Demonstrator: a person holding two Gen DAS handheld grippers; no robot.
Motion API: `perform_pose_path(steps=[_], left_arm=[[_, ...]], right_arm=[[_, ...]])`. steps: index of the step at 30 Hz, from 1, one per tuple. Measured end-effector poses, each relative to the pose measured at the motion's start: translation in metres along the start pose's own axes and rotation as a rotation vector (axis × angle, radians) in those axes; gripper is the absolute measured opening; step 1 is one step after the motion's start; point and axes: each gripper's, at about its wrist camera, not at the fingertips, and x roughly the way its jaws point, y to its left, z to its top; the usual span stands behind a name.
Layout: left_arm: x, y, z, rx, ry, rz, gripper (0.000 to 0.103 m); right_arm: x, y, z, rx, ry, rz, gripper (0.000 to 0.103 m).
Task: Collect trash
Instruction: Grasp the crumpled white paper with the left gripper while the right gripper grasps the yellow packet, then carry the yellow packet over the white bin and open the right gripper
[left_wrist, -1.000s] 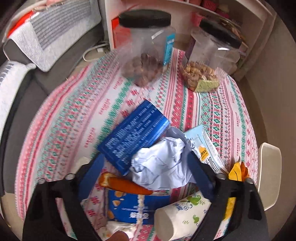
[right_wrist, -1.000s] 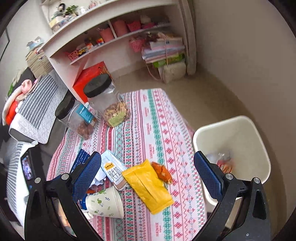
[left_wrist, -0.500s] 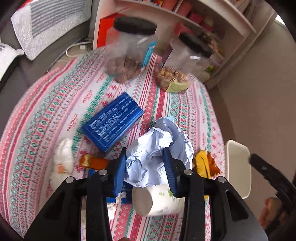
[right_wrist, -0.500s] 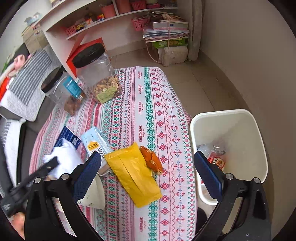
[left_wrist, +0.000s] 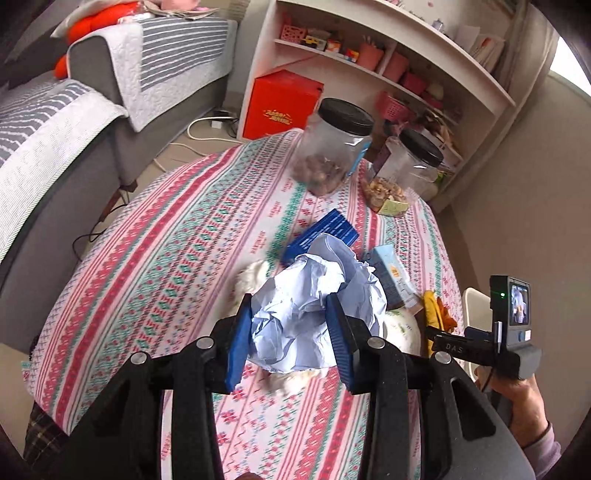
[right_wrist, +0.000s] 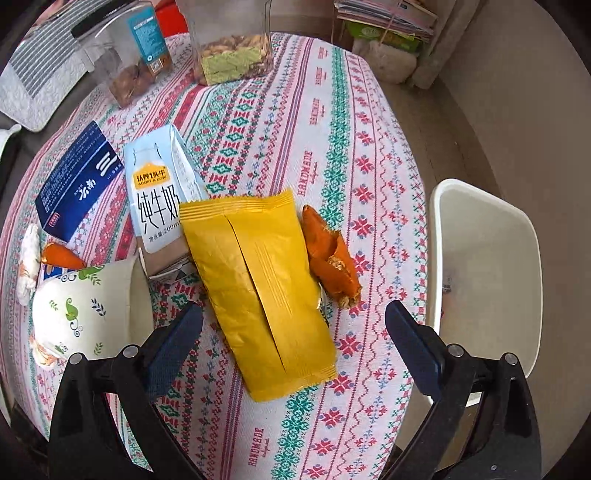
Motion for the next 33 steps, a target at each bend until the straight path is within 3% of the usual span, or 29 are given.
perform_pose_path(steps=[1, 3, 4, 9, 11, 20, 24, 33], left_arm=[[-0.001, 0.002, -0.001, 0.000, 0.000, 0.006, 0.039], [-0.002, 0.007, -0.005, 0.001, 0.003, 0.016, 0.039], [-0.001, 0.008, -0.007, 0.000, 0.008, 0.019, 0.039], [0.002, 0.013, -0.014, -0.021, 0.020, 0.022, 0.039], [0.001, 0.012, -0.014, -0.025, 0.017, 0.025, 0.039], [-0.008, 0.002, -0.008, -0.011, -0.022, 0.051, 0.040], [-0.009, -0.004, -0.007, -0.014, -0.032, 0.046, 0.040], [-0.005, -0.025, -0.007, 0.004, -0.027, 0.027, 0.040]], right_arm=[[0.005, 0.000, 0.000, 0.008, 0.020, 0.018, 0.087], [0.015, -0.001, 0.000, 0.032, 0.065, 0.087, 0.064], [0.017, -0.001, 0.000, 0.041, 0.072, 0.104, 0.062], [0.002, -0.001, 0.003, 0.044, 0.012, 0.145, 0.032], [-0.012, -0.002, 0.005, 0.044, -0.027, 0.161, 0.028], [-0.087, -0.002, 0.008, 0.026, -0.237, 0.291, 0.026], [-0.104, 0.003, 0.004, 0.003, -0.278, 0.326, 0.026], [-0.122, -0.011, -0.003, 0.017, -0.342, 0.311, 0.026]])
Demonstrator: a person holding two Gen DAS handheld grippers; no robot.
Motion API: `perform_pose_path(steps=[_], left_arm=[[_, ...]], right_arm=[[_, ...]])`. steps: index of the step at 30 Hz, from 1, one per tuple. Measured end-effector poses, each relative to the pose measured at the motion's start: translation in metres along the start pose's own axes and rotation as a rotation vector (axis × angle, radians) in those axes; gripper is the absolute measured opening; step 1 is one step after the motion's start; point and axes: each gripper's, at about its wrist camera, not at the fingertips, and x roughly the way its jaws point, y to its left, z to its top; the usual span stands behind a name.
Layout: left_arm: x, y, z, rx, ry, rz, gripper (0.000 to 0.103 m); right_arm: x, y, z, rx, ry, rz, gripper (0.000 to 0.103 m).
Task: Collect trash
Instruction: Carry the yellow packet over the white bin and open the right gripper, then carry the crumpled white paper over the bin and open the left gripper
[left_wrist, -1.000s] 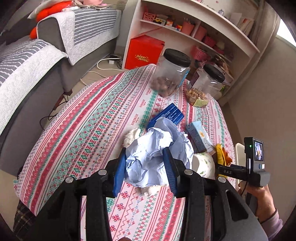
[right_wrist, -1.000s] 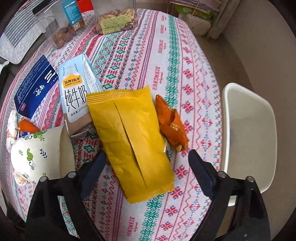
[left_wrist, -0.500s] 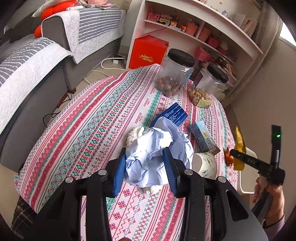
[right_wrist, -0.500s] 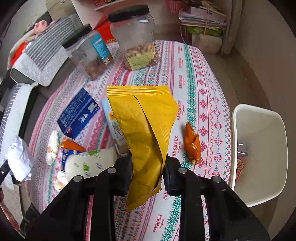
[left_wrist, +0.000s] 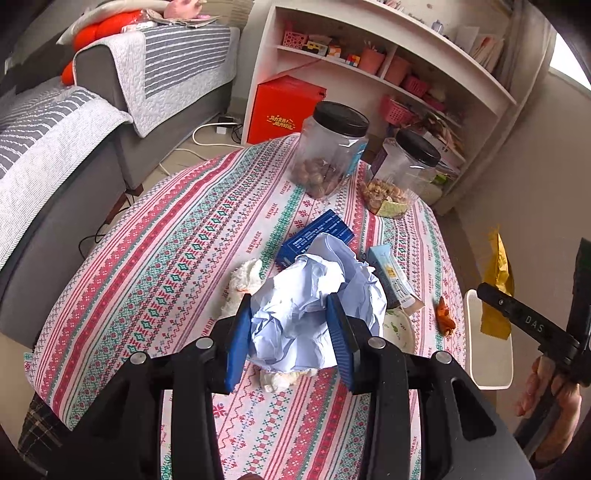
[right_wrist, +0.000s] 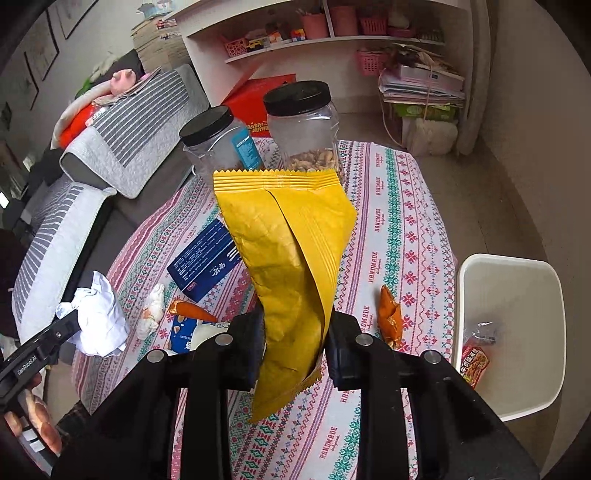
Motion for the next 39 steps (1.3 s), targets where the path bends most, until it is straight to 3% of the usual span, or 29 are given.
perform_pose_path(steps=[10, 22, 30, 39], left_arm=[[0.001, -0.035, 0.000, 0.043, -0.005, -0.030, 0.040], [0.005, -0.110, 0.000, 0.156, -0.002, -0.100, 0.040], [0.011, -0.174, -0.006, 0.242, 0.004, -0.166, 0.040], [0.023, -0.260, -0.020, 0.345, 0.025, -0.233, 0.040]], right_arm=[[-0.025, -0.052, 0.000, 0.096, -0.061, -0.083, 0.026], [-0.063, -0.138, -0.008, 0.271, -0.114, -0.173, 0.029], [-0.086, -0.191, -0.022, 0.391, -0.140, -0.242, 0.065], [-0.137, -0.246, -0.042, 0.560, -0.252, -0.287, 0.076]])
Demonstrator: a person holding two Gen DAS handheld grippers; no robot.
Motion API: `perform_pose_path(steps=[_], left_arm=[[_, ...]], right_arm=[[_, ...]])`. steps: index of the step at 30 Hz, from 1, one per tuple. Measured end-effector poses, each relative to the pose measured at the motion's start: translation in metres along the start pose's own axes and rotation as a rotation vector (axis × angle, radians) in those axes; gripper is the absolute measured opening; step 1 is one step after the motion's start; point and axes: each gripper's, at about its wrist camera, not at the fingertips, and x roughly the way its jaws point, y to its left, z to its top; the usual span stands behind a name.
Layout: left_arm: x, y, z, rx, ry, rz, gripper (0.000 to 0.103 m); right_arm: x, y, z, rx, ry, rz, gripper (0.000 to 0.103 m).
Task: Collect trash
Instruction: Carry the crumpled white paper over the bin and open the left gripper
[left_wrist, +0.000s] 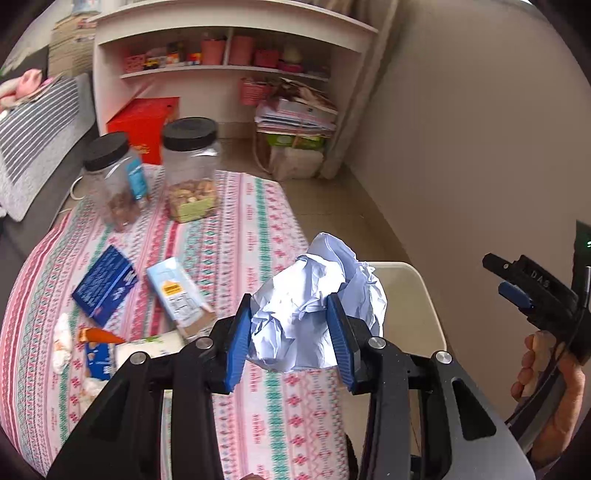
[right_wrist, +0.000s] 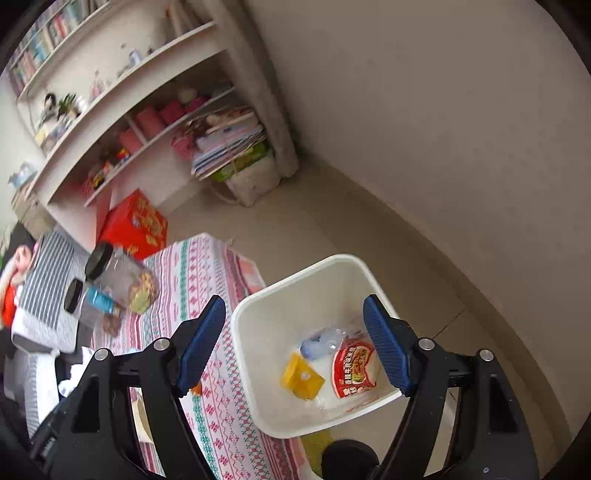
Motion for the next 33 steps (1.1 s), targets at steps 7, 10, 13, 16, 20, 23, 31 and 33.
perform_pose_path(steps=[7, 10, 13, 16, 20, 23, 31, 33], left_arm=[[0.032, -0.057, 0.009, 0.066, 0.031, -0.039, 0.040], [0.046, -0.078, 0.011, 0.089, 0.044, -0.047, 0.040], [0.058, -0.097, 0.014, 0.100, 0.057, -0.056, 0.041], [0.070, -0.110, 0.019, 0.098, 0.079, -0.064, 0.046], [0.078, -0.116, 0.023, 0.078, 0.095, -0.067, 0.051], [0.074, -0.117, 0.022, 0.085, 0.077, -0.056, 0.059], [0.060, -0.102, 0.015, 0.081, 0.043, -0.005, 0.059], [0.055, -0.097, 0.014, 0.077, 0.025, 0.010, 0.062]], right_arm=[[-0.016, -0.039, 0.011, 0.090, -0.048, -0.008, 0.079], [-0.020, -0.051, 0.014, 0.115, -0.059, -0.005, 0.079], [-0.024, -0.059, 0.016, 0.136, -0.071, -0.002, 0.079], [-0.027, -0.064, 0.016, 0.150, -0.076, 0.000, 0.079], [-0.030, -0.067, 0.015, 0.149, -0.080, -0.005, 0.080], [-0.031, -0.064, 0.016, 0.131, -0.086, -0.020, 0.081], [-0.031, -0.046, 0.016, 0.068, -0.105, -0.067, 0.084], [-0.031, -0.038, 0.014, 0.037, -0.111, -0.090, 0.086]])
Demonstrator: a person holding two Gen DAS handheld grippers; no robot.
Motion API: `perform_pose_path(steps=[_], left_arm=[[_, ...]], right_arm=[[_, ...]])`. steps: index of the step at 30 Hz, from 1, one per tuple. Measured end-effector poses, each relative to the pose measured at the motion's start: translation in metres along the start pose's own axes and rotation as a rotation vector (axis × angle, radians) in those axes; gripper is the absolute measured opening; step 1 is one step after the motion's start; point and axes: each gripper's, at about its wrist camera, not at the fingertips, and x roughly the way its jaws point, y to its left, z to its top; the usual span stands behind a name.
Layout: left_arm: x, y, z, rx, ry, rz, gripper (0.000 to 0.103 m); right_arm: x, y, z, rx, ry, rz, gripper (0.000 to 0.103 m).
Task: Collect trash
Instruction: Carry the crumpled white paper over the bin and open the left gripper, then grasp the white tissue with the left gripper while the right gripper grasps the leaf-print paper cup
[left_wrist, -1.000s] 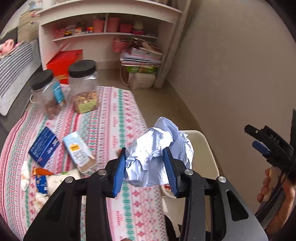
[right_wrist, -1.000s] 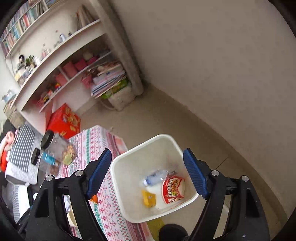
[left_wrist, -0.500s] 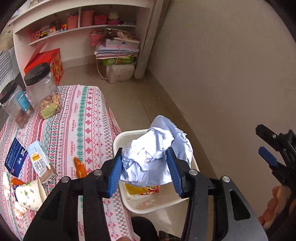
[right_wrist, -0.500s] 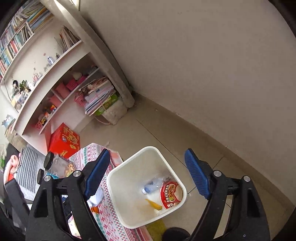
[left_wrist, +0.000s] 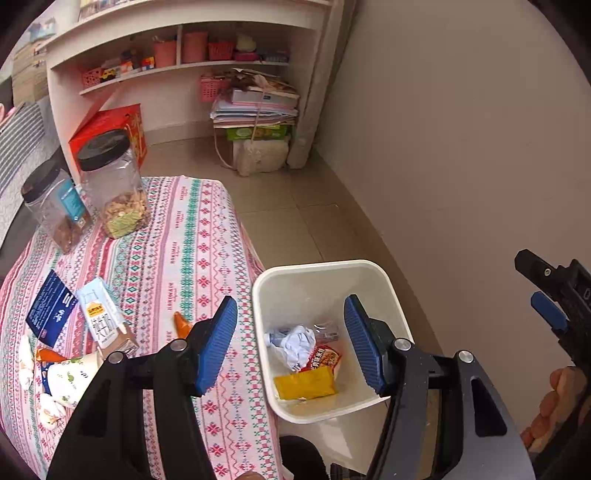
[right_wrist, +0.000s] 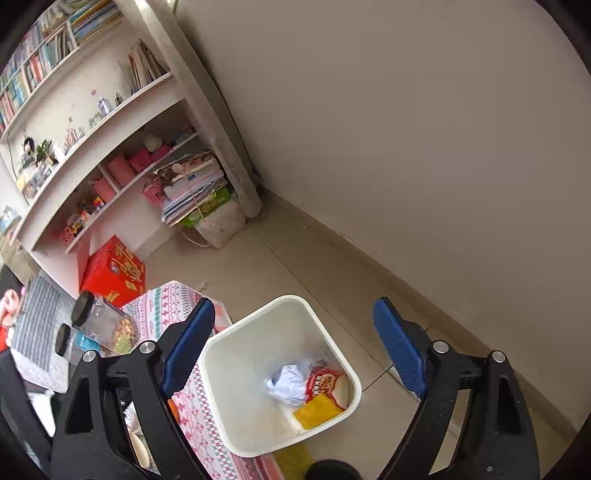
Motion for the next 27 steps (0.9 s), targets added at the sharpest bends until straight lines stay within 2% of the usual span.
perform_pose_path(steps=[4, 6, 9, 15, 23, 27], left_arm=[[-0.014, 0.009, -0.002, -0.001, -0.046, 0.050, 0.068], [-0.022, 0.013, -0.003, -0.006, -0.078, 0.088, 0.078], [-0.035, 0.022, -0.007, -0.025, -0.131, 0.161, 0.091], [-0.050, 0.052, -0.015, -0.088, -0.172, 0.268, 0.092], [-0.058, 0.106, -0.034, -0.185, -0.149, 0.344, 0.092], [-0.057, 0.141, -0.051, -0.236, -0.117, 0.402, 0.092]], right_arm=[[-0.004, 0.021, -0.008, -0.086, -0.036, -0.054, 0.091], [-0.009, 0.034, -0.013, -0.134, -0.066, -0.080, 0.096], [-0.013, 0.053, -0.023, -0.195, -0.103, -0.102, 0.096], [-0.012, 0.087, -0.041, -0.263, -0.115, -0.100, 0.096], [-0.011, 0.141, -0.079, -0.370, -0.096, -0.063, 0.096], [-0.006, 0.169, -0.096, -0.439, -0.054, -0.026, 0.096]])
